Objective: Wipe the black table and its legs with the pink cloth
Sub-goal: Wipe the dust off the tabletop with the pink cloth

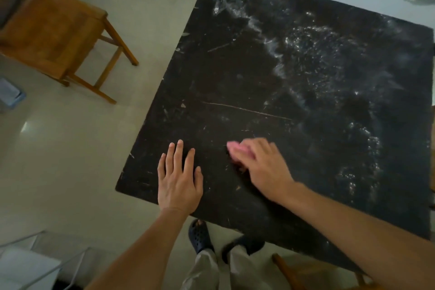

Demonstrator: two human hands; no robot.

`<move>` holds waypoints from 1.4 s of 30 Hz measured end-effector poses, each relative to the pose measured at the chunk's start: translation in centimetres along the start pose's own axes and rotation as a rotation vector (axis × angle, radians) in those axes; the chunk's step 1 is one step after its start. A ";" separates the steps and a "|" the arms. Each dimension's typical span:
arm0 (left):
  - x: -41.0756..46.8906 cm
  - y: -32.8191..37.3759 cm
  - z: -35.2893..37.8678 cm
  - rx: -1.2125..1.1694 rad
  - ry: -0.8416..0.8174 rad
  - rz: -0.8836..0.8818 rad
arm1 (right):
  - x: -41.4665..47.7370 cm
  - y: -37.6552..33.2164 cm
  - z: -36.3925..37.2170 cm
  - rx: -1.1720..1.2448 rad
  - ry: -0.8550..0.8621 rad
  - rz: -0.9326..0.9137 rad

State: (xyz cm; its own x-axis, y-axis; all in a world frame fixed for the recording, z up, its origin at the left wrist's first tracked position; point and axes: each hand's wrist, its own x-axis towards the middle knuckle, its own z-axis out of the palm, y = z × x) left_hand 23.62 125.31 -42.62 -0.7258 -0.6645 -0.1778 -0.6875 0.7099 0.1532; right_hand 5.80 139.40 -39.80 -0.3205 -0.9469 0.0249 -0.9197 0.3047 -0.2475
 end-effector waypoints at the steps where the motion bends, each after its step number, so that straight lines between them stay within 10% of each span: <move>1: 0.0 0.0 0.0 0.003 -0.002 -0.002 | -1.0 -0.7 0.5 -0.017 -0.084 -0.117; 4: 0.0 -0.2 0.1 0.017 0.003 -0.003 | 1.3 2.5 0.4 -0.020 -0.018 -0.076; 11: 0.1 -0.2 0.1 -0.009 0.013 0.000 | 11.3 15.0 -5.4 -0.112 0.001 0.661; 28: 0.1 0.5 -0.8 -0.027 0.010 -0.053 | -17.4 -5.5 1.9 0.103 0.028 0.299; 35: -0.8 2.3 -1.1 0.104 -0.046 -0.035 | -16.3 6.9 -3.3 -0.059 0.091 0.768; 42: -5.8 12.9 0.2 -0.091 -0.050 0.129 | -25.1 -2.6 -1.0 -0.003 0.107 0.364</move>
State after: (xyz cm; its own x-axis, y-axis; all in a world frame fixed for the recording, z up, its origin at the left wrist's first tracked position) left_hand 18.99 138.37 -39.82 -0.8076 -0.5553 -0.1988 -0.5898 0.7628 0.2652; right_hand 16.01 162.50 -38.86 -0.6483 -0.7605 0.0368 -0.7417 0.6198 -0.2563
